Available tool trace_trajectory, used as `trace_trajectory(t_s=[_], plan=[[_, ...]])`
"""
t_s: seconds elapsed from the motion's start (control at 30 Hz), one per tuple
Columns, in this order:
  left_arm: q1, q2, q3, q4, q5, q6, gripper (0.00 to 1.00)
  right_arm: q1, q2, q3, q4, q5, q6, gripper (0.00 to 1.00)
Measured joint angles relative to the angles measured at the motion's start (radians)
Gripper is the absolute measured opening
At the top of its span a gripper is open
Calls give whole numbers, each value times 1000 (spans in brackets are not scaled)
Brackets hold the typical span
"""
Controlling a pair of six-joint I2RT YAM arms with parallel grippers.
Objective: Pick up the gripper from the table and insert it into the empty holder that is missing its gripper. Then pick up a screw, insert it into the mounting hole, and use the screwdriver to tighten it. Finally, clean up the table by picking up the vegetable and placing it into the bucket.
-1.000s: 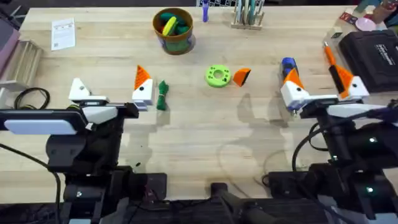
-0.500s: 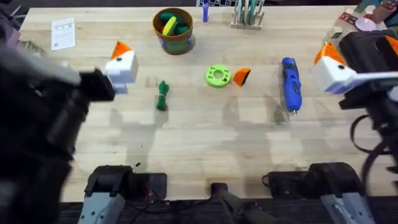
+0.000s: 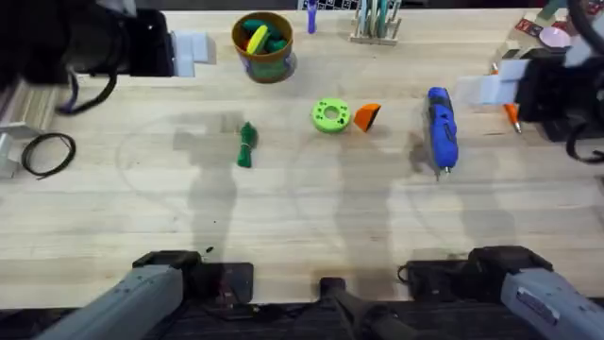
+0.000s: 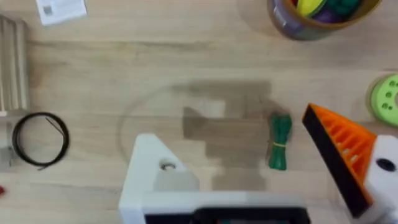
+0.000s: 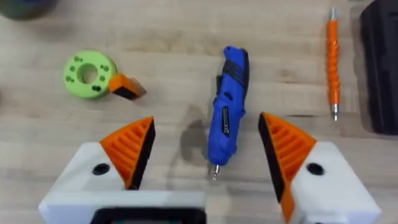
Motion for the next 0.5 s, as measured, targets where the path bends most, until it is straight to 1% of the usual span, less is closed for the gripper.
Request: trace_trajectory(t_s=[0.1, 0.2, 0.3, 0.43, 0.5], plan=[[-1, 86, 65, -78, 0, 0, 985, 0, 93, 71, -53, 0, 0, 991], [-1, 132, 88, -119, 2, -1, 985, 0, 142, 100, -55, 0, 0, 991], [-1, 145, 90, -175, 3, -4, 985, 0, 176, 103, -60, 0, 0, 991], [-2, 145, 90, -207, 12, -4, 985, 0, 216, 103, -62, 0, 0, 991], [-13, 145, 91, -247, 15, -7, 985, 0, 232, 103, -62, 0, 0, 991]])
